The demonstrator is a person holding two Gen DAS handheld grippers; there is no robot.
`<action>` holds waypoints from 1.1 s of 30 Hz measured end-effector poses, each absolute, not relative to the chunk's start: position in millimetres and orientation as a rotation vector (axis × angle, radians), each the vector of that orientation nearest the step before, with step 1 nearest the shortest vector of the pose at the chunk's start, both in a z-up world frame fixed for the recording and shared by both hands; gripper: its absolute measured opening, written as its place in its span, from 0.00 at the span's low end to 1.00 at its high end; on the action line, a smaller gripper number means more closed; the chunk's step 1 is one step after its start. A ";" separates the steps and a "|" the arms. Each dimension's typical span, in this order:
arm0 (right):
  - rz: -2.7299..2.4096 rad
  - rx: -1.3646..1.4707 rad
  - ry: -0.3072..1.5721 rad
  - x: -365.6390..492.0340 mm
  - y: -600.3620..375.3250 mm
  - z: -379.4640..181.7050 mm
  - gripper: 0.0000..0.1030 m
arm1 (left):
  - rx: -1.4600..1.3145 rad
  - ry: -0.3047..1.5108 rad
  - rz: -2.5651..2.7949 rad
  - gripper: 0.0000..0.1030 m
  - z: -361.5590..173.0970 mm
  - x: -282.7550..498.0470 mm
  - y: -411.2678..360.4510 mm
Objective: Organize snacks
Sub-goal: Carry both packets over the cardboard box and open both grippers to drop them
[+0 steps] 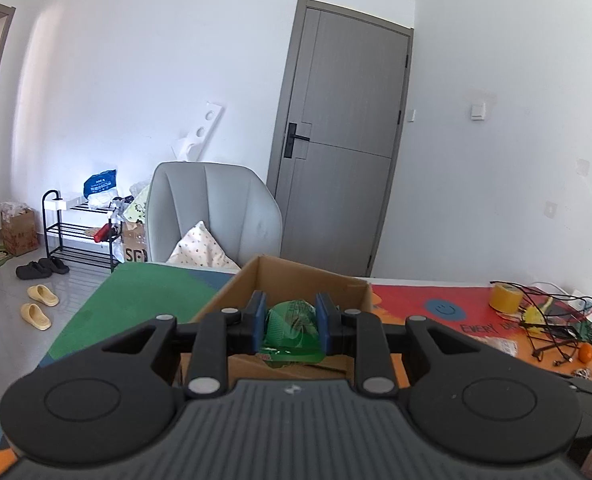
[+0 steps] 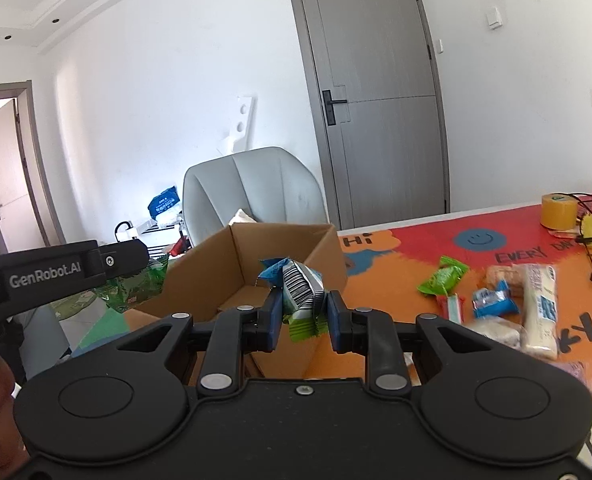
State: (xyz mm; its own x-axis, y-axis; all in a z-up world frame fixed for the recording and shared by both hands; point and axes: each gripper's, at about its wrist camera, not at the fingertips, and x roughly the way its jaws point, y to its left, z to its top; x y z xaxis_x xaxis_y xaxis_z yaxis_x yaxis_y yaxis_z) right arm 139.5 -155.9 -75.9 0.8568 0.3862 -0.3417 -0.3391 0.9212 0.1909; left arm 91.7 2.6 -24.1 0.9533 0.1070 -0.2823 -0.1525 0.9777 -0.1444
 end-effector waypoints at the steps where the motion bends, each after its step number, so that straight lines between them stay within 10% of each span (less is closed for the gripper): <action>1: 0.384 0.124 0.380 140.8 -154.0 -74.4 0.24 | -0.166 0.274 0.137 0.24 -22.4 94.6 5.7; 20: 0.412 0.132 0.392 163.6 -131.6 -74.0 0.24 | -0.213 0.352 0.190 0.29 -34.4 128.9 37.4; 33: 0.418 0.169 0.412 164.7 -122.0 -75.5 0.41 | -0.236 0.333 0.308 0.83 -31.0 100.3 53.1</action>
State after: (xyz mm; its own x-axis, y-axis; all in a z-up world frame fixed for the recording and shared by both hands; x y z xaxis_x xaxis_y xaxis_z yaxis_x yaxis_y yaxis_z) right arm 164.7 -122.0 -75.5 0.8328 0.4265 -0.3529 -0.3588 0.9013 0.2427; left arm 100.3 53.1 -31.0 0.8994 0.2565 -0.3539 -0.3333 0.9263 -0.1758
